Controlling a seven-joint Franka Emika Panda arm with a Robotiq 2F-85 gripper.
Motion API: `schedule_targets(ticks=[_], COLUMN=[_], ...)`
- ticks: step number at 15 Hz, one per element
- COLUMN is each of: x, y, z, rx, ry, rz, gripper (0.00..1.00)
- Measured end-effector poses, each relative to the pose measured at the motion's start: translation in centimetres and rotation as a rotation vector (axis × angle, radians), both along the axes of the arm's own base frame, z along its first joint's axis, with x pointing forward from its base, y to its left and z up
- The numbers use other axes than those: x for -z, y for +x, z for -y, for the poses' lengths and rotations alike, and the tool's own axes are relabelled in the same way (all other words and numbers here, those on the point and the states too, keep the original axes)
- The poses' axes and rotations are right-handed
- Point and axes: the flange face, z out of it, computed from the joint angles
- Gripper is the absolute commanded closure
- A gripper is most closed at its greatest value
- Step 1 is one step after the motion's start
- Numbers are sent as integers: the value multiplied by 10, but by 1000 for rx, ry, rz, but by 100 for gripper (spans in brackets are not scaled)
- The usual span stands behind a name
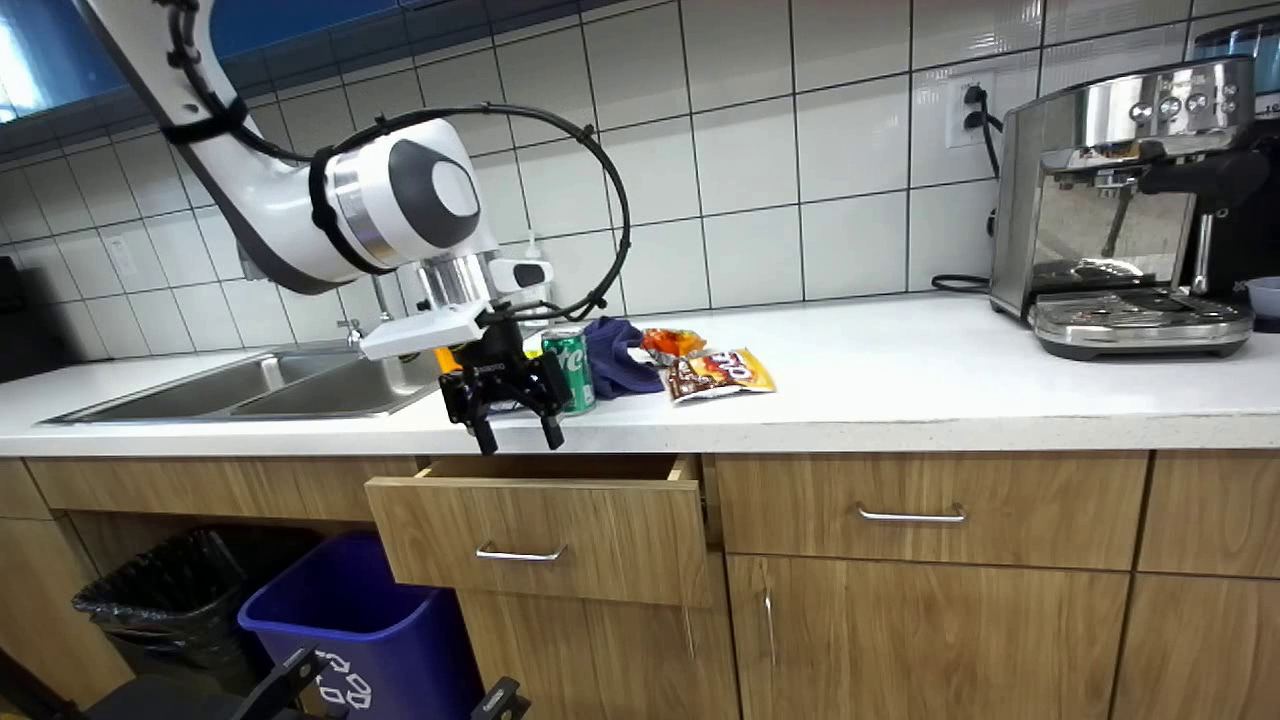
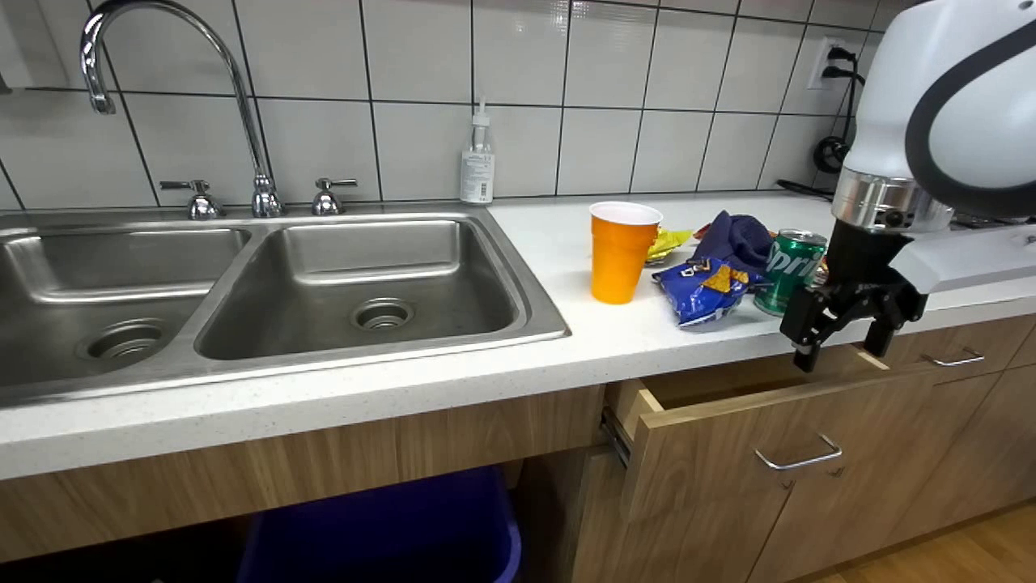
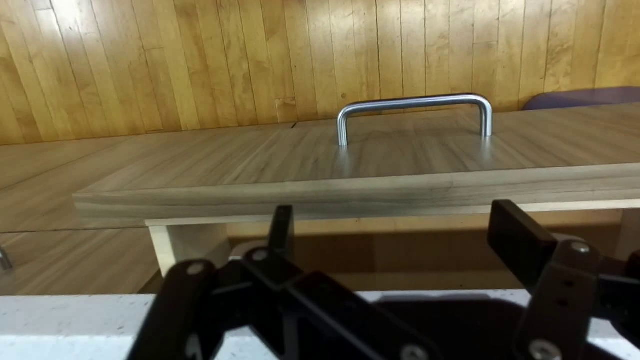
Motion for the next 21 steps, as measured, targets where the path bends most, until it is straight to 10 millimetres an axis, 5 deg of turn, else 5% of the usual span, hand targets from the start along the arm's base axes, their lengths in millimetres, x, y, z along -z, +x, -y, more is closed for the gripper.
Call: schedule_targets(ticks=[21], x=[55], y=[30], z=[-8], rx=[-114], ry=[-17], rz=[20], gripper=[0])
